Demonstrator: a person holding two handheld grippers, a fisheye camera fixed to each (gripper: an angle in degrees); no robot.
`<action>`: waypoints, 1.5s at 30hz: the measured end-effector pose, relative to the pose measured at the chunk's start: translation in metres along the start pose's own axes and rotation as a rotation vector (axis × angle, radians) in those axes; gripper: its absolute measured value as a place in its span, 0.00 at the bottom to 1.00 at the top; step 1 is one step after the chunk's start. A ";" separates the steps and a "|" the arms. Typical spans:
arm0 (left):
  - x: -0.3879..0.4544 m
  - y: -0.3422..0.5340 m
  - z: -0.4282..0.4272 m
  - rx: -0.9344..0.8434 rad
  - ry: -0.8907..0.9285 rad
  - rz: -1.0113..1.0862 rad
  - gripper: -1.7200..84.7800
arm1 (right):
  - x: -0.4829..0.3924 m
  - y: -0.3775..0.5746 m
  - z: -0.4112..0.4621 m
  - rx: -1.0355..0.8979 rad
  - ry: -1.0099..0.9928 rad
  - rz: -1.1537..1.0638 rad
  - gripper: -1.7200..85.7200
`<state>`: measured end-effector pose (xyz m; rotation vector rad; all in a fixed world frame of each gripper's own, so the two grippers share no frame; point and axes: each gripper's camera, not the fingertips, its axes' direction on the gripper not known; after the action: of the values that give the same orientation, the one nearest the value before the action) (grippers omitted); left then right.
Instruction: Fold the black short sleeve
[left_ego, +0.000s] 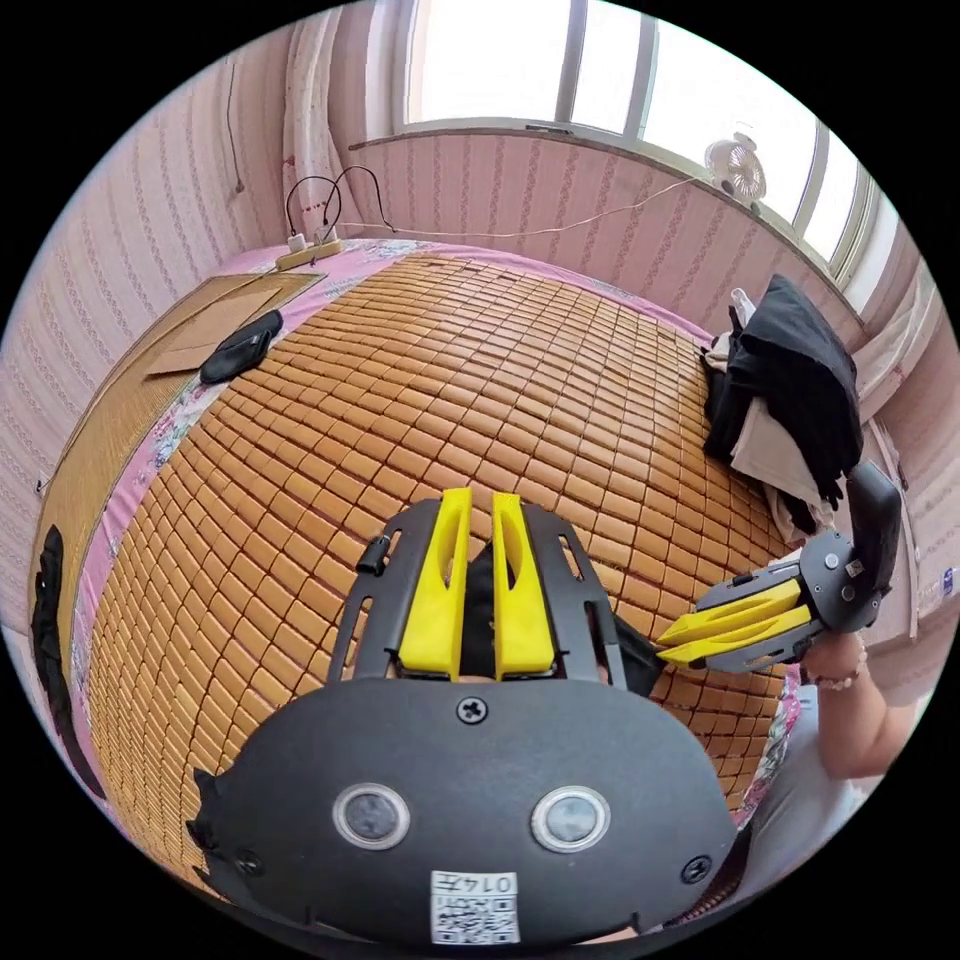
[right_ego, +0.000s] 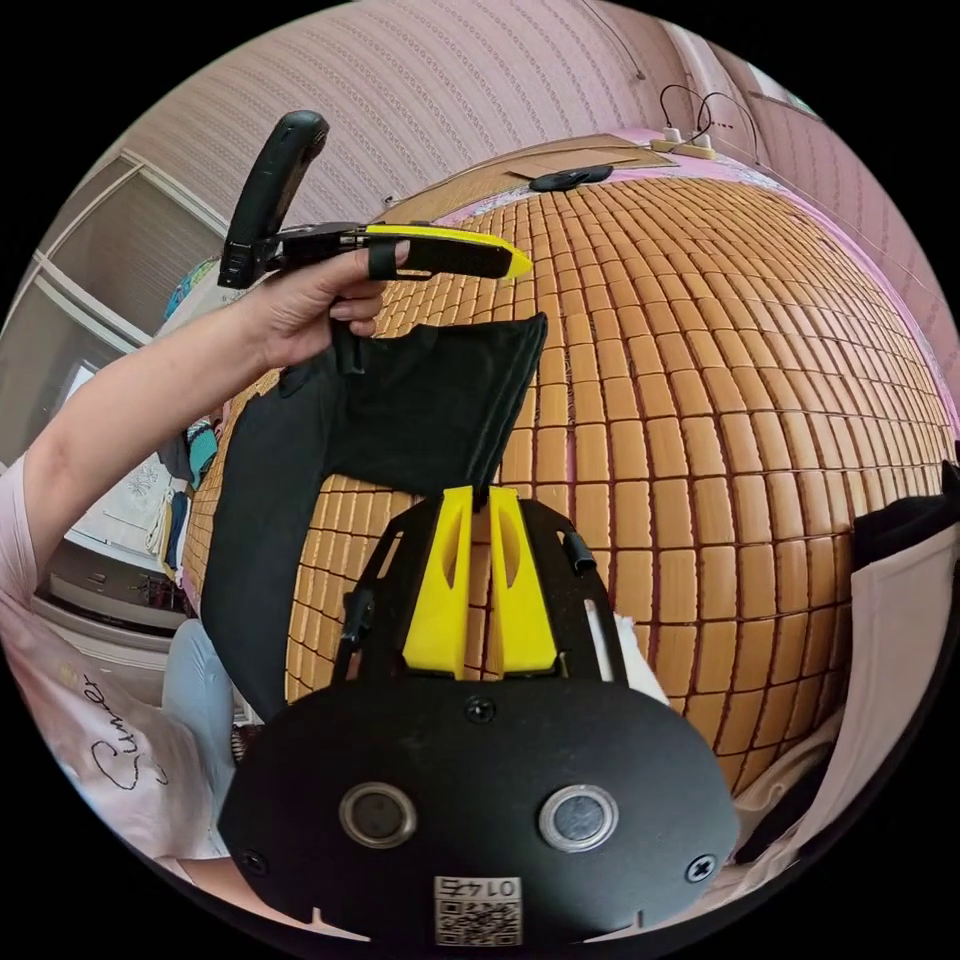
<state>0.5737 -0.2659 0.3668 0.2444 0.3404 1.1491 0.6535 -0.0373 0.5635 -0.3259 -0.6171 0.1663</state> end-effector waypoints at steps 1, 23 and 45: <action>-0.004 0.004 -0.008 0.022 0.009 -0.005 0.06 | 0.001 0.000 0.000 0.006 0.017 0.008 0.05; -0.120 0.626 -0.353 -0.073 -0.407 -0.740 0.01 | -0.216 -0.035 0.106 -0.040 -0.207 -0.402 0.07; -0.223 0.768 -0.338 0.233 -0.239 -0.780 0.07 | -0.607 -0.207 0.419 -0.301 0.100 -0.668 0.08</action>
<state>-0.2884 -0.1653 0.3623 0.4041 0.3149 0.3051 -0.0708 -0.2769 0.6296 -0.3980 -0.6227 -0.5855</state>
